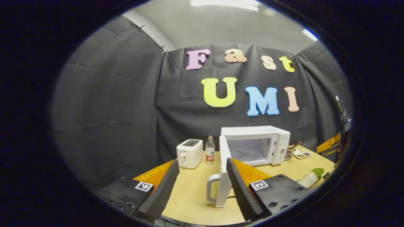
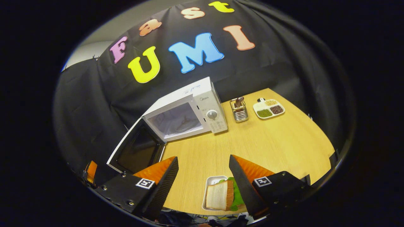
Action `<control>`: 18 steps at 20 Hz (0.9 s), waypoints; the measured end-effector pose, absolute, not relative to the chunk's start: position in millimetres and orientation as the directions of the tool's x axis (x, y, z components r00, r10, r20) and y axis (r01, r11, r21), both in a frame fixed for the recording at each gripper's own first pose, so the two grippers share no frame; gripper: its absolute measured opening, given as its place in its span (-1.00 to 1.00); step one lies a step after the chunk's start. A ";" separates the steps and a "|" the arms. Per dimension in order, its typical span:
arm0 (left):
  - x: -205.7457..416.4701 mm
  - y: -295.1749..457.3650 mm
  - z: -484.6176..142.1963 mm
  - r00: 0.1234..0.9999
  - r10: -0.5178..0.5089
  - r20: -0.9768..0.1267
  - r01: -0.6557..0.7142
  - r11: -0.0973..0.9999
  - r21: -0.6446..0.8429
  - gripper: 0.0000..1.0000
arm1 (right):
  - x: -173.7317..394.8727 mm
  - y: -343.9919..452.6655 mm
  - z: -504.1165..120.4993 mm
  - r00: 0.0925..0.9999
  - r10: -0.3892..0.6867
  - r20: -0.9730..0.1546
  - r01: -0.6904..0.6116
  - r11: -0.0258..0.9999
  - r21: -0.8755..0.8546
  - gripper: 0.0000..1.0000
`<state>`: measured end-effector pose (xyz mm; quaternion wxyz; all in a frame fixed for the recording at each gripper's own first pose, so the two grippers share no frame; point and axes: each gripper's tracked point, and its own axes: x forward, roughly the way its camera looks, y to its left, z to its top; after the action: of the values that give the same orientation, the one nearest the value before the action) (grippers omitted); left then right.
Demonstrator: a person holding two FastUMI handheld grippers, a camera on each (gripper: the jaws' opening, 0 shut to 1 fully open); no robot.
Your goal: Open the microwave oven with the left hand, put the food in, and close the microwave oven.
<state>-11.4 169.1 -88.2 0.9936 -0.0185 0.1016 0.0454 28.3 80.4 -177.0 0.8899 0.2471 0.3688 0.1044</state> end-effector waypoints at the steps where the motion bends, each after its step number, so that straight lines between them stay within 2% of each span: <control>1: -12.1 163.6 -74.3 0.979 0.084 -0.184 -0.091 0.995 -0.030 0.90 | 27.1 78.4 -186.8 0.677 0.386 -0.626 0.016 0.843 0.537 0.97; 4: -16.9 151.5 -46.2 0.986 0.089 -0.141 -0.095 0.995 -0.039 0.90 | 18.4 73.0 -215.3 0.596 0.422 -0.683 0.072 0.819 0.569 0.97; 7: -18.7 137.3 -26.2 0.990 0.086 -0.113 -0.092 0.995 -0.049 0.90 | 11.3 65.8 -235.2 0.560 0.421 -0.713 0.079 0.830 0.552 0.97; 18: -23.9 99.4 -32.4 0.985 0.112 -0.133 -0.116 0.993 -0.020 0.89 | -43.8 70.3 -292.8 0.336 0.501 -0.798 0.060 0.834 0.549 0.97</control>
<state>-23.9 99.4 -32.4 0.9961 -0.0139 0.0662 0.0573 -43.8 70.3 -292.8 0.7778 0.2509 0.5585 0.1416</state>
